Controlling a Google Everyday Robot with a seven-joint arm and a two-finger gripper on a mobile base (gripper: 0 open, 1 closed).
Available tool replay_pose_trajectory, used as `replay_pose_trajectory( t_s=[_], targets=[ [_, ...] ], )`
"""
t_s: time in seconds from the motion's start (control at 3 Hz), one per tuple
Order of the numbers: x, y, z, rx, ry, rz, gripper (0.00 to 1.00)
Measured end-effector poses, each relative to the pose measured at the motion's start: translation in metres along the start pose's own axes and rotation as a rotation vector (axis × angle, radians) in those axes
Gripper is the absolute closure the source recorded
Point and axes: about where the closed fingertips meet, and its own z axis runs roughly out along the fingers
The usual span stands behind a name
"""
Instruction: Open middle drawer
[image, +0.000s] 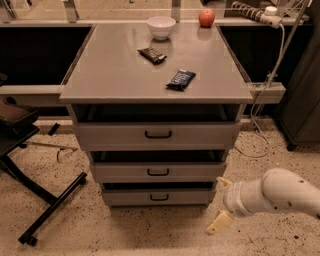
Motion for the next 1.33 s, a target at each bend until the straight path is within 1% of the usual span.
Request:
replay_pose_trajectory(
  t_s=[0.33,0.67,1.0,1.33],
  targets=[
    [0.006,-0.016,0.054,0.056,-0.047,-0.043,0.00],
    [0.004,-0.034,0.109,0.089,-0.101,-0.090,0.00],
    [0.004,-0.034,0.109,0.089,-0.101,-0.090,0.00],
    [-0.002,-0.055,0.115,0.105,-0.102,-0.123,0.00]
  ],
)
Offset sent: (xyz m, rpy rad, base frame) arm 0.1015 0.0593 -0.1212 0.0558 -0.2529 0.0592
